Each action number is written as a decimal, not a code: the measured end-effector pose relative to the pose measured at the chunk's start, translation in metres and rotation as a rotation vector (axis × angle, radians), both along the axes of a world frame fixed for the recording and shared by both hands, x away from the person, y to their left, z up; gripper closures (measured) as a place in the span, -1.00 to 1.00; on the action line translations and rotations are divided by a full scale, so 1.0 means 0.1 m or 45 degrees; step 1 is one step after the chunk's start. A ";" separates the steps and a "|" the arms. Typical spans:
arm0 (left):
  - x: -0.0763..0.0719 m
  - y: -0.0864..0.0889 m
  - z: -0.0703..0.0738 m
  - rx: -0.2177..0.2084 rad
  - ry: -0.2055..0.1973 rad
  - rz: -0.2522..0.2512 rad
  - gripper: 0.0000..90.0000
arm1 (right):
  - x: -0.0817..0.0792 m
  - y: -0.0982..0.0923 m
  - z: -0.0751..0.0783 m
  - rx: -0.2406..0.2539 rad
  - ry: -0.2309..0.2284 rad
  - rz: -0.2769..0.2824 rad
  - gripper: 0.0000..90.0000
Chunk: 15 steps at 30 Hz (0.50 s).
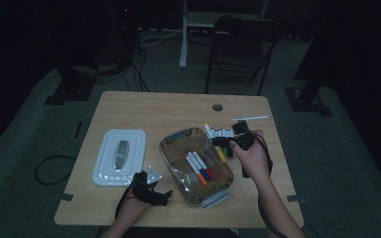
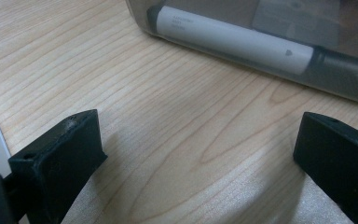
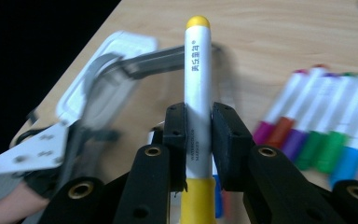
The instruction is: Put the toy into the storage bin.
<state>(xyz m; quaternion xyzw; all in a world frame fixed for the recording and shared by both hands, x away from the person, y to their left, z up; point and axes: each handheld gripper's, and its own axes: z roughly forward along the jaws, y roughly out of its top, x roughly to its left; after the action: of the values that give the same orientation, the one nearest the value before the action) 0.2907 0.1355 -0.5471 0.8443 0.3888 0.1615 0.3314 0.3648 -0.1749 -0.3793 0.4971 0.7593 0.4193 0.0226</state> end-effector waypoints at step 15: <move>0.00 0.00 0.00 0.000 0.000 0.000 -0.96 | -0.08 0.81 -0.26 -0.063 0.107 0.252 0.70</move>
<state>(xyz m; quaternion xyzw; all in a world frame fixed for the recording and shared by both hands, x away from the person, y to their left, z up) 0.2906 0.1355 -0.5472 0.8443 0.3888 0.1613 0.3315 0.3565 -0.0937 -0.4056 0.4363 0.8151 0.3792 -0.0385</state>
